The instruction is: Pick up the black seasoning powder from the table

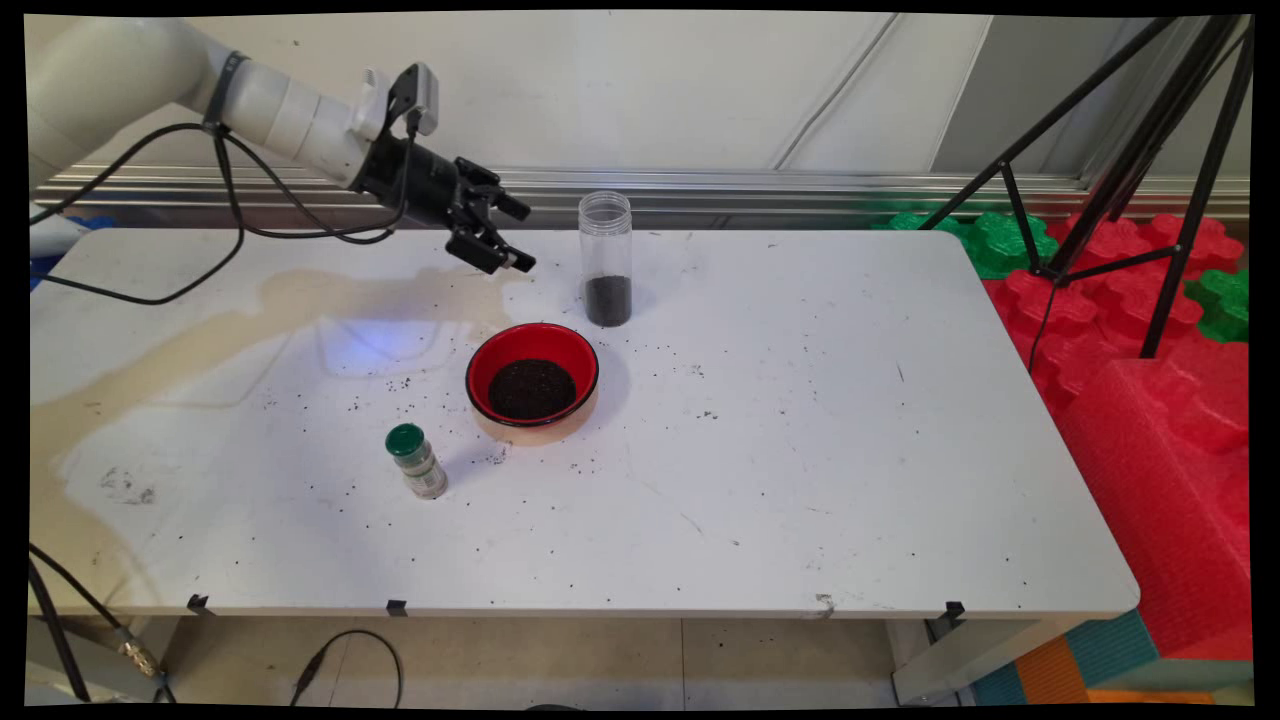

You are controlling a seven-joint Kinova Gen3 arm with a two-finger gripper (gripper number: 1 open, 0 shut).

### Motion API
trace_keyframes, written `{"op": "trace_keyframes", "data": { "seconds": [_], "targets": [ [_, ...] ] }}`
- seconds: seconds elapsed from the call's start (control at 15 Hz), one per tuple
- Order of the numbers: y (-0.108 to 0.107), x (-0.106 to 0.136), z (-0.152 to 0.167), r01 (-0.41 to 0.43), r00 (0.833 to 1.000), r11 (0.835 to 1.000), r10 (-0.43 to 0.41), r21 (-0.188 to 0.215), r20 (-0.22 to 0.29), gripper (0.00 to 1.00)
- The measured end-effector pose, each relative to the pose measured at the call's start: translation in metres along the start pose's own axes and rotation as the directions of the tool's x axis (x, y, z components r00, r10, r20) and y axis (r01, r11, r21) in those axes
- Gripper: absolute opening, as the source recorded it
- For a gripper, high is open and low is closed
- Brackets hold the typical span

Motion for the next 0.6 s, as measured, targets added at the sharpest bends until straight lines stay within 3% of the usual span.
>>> {"op": "trace_keyframes", "data": {
  "seconds": [0.6],
  "targets": [
    [-0.016, -0.002, 0.029, -0.064, 0.996, 0.996, 0.06, -0.058, -0.063, 1.0]
  ]
}}
